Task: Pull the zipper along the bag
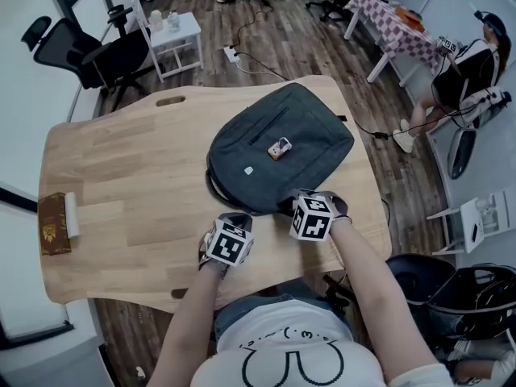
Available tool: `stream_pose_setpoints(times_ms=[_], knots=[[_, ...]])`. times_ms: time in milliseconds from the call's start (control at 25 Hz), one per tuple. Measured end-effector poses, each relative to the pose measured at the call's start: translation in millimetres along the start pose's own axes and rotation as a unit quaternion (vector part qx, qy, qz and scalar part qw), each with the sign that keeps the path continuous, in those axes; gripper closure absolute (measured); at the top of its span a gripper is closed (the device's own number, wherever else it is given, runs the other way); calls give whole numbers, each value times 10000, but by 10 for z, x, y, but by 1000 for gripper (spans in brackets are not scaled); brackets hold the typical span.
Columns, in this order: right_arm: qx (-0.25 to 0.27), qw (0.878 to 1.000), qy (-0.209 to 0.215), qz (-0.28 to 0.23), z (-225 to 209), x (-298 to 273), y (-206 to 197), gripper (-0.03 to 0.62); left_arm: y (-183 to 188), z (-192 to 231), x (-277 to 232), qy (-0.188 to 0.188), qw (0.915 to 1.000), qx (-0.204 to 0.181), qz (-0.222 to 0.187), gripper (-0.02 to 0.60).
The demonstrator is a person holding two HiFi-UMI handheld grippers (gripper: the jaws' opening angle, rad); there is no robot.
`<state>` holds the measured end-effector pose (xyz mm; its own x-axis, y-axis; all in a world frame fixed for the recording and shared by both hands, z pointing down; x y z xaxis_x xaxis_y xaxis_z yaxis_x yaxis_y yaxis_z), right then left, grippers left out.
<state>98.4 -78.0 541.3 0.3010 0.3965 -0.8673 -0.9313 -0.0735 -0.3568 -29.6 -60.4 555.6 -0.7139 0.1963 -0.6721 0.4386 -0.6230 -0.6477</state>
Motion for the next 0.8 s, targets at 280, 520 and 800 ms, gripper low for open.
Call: stream_pose_setpoints(times_ms=[280, 520, 800], knots=[[8, 10000, 31, -27, 1, 15, -16, 482, 10, 343, 229, 213, 9997, 108, 50, 563], [-7, 9999, 91, -64, -25, 39, -20, 485, 58, 568, 298, 331, 9992, -56, 234, 563], [-3, 10000, 18, -67, 8, 71, 14, 490, 113, 1071, 401, 680, 9971, 142, 313, 561]])
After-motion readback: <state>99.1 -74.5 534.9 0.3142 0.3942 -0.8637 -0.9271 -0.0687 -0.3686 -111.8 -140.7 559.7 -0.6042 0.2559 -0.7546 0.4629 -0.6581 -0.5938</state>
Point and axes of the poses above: the fingertips, and each gripper's own axes: x backward along the fingers, z to its left, y out of its top, the point moved 6 cm from there along x, backward along the fingers, and after that the axes turned 12 degrees about -y, right-handed, at the moved point
